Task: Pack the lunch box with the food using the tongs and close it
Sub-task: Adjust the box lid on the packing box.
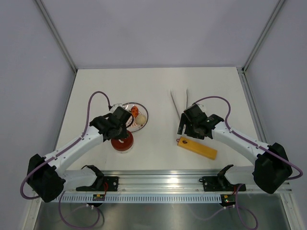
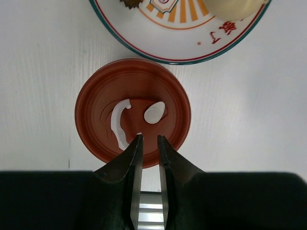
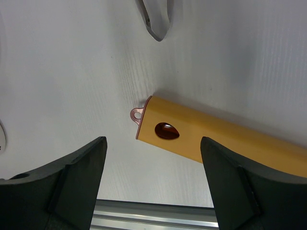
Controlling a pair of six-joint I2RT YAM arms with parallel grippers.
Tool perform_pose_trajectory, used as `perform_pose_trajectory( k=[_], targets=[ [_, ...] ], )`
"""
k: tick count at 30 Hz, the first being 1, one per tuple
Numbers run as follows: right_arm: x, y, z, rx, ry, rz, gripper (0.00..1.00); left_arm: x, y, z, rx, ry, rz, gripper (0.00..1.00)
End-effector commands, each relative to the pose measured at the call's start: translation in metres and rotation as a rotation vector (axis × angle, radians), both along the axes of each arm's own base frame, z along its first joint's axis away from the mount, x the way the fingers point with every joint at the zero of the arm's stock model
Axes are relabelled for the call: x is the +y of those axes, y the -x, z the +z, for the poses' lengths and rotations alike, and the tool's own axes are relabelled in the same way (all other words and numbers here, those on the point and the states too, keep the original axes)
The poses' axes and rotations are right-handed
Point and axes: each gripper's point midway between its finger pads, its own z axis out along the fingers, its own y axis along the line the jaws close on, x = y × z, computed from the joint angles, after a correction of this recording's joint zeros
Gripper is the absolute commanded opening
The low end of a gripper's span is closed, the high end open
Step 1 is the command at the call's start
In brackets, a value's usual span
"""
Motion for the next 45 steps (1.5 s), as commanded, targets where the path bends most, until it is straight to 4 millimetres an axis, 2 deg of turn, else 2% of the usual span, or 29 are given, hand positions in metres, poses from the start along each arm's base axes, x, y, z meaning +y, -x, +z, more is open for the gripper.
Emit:
perform_pose_trajectory(
  k=[1, 7, 9, 13, 17, 19, 21, 22, 23, 28, 30, 32, 34, 38, 40, 43, 45],
  targets=[
    [0.006, -0.008, 0.017, -0.047, -0.037, 0.008, 0.87, 0.007, -0.004, -0.014, -0.001, -0.023, 0.065, 0.20],
    [0.006, -0.008, 0.016, -0.047, -0.037, 0.010, 0.87, 0.017, 0.008, -0.042, 0.052, -0.037, 0.130, 0.19],
    [0.006, -0.008, 0.016, -0.046, -0.036, 0.012, 0.87, 0.016, 0.009, -0.044, 0.055, -0.021, 0.150, 0.19],
    [0.005, -0.007, 0.016, -0.045, -0.034, 0.010, 0.87, 0.009, 0.006, -0.030, 0.015, 0.041, 0.159, 0.18],
    [0.005, -0.007, 0.017, -0.050, -0.038, 0.006, 0.87, 0.003, -0.006, 0.004, -0.104, 0.119, 0.133, 0.20],
    [0.005, -0.007, 0.016, -0.049, -0.039, 0.007, 0.87, 0.002, -0.011, 0.017, -0.149, 0.122, 0.101, 0.24],
    [0.006, -0.007, 0.016, -0.048, -0.041, 0.007, 0.86, 0.003, -0.014, 0.024, -0.163, 0.103, 0.081, 0.29],
    [0.006, -0.007, 0.016, -0.049, -0.041, 0.008, 0.87, 0.006, -0.015, 0.024, -0.162, 0.078, 0.083, 0.36],
    [0.006, -0.008, 0.016, -0.049, -0.042, 0.009, 0.87, 0.009, -0.014, 0.023, -0.147, 0.053, 0.082, 0.38],
    [0.005, -0.007, 0.017, -0.049, -0.041, 0.008, 0.86, 0.007, -0.021, 0.026, -0.158, 0.043, 0.077, 0.38],
    [0.004, -0.006, 0.016, -0.048, -0.037, 0.006, 0.86, 0.006, -0.023, 0.020, -0.144, 0.042, 0.083, 0.38],
    [0.004, -0.005, 0.015, -0.046, -0.036, 0.005, 0.86, 0.007, -0.018, 0.002, -0.092, 0.025, 0.090, 0.38],
    [0.004, -0.005, 0.015, -0.044, -0.037, 0.008, 0.86, 0.010, -0.006, -0.028, -0.002, -0.001, 0.111, 0.38],
    [0.003, -0.004, 0.014, -0.044, -0.035, 0.005, 0.86, 0.007, 0.011, -0.060, 0.087, 0.037, 0.172, 0.40],
    [0.002, -0.004, 0.015, -0.047, -0.036, 0.003, 0.86, 0.008, 0.017, -0.064, 0.103, 0.048, 0.186, 0.40],
    [0.002, -0.004, 0.015, -0.049, -0.035, 0.003, 0.86, 0.015, 0.016, -0.054, 0.080, 0.024, 0.202, 0.40],
    [0.002, -0.004, 0.015, -0.049, -0.034, 0.005, 0.86, 0.017, 0.006, -0.030, 0.000, 0.035, 0.198, 0.40]
  ],
)
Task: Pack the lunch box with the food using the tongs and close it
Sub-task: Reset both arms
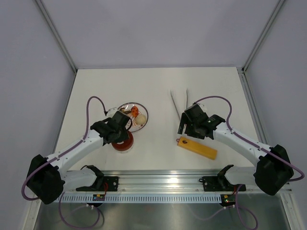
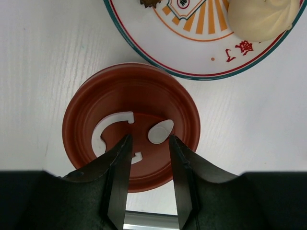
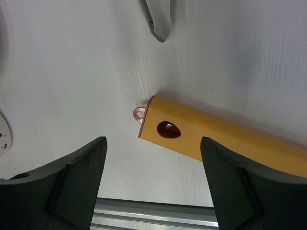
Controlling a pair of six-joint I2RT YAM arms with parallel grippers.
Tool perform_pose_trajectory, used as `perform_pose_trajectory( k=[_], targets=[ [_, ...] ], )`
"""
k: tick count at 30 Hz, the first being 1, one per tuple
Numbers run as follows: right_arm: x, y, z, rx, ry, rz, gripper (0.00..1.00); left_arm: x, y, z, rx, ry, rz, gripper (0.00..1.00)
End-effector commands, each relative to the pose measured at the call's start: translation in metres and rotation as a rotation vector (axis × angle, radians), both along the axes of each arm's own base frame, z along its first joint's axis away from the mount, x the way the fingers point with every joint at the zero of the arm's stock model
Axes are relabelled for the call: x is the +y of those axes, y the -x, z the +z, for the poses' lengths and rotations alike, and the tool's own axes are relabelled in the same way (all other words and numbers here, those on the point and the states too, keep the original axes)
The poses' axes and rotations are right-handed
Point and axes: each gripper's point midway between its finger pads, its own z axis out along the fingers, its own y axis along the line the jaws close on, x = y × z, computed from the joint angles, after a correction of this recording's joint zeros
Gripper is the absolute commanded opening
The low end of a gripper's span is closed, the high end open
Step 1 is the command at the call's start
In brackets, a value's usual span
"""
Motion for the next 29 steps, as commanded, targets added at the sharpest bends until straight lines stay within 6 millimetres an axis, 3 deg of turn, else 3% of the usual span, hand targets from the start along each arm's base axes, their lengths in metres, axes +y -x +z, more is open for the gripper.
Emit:
perform_pose_trajectory(
  k=[1, 6, 9, 12, 19, 23, 25, 29],
  targets=[
    [0.002, -0.004, 0.009, -0.031, -0.021, 0.005, 0.86, 0.014, 0.007, 0.014, -0.016, -0.028, 0.037, 0.40],
    [0.003, -0.006, 0.012, -0.036, -0.025, 0.003, 0.86, 0.019, -0.006, 0.072, -0.197, 0.013, 0.032, 0.41],
    [0.001, -0.007, 0.014, -0.045, -0.016, -0.007, 0.87, 0.021, -0.009, 0.092, -0.261, 0.023, 0.012, 0.45],
    [-0.009, -0.011, 0.020, -0.072, 0.019, -0.048, 0.99, 0.025, -0.012, 0.109, -0.309, 0.008, -0.006, 0.54],
    [-0.036, -0.017, 0.048, -0.142, 0.116, -0.130, 1.00, 0.023, -0.022, 0.159, -0.424, -0.002, -0.089, 0.72],
    [-0.053, -0.015, 0.066, -0.184, 0.164, -0.161, 0.99, 0.011, -0.027, 0.203, -0.536, 0.029, -0.187, 0.85],
    [-0.060, -0.017, 0.079, -0.219, 0.183, -0.184, 0.99, 0.004, -0.029, 0.216, -0.570, 0.057, -0.231, 0.94],
    [-0.066, -0.019, 0.091, -0.263, 0.192, -0.187, 1.00, -0.002, -0.031, 0.231, -0.609, 0.065, -0.274, 0.99]
  ],
)
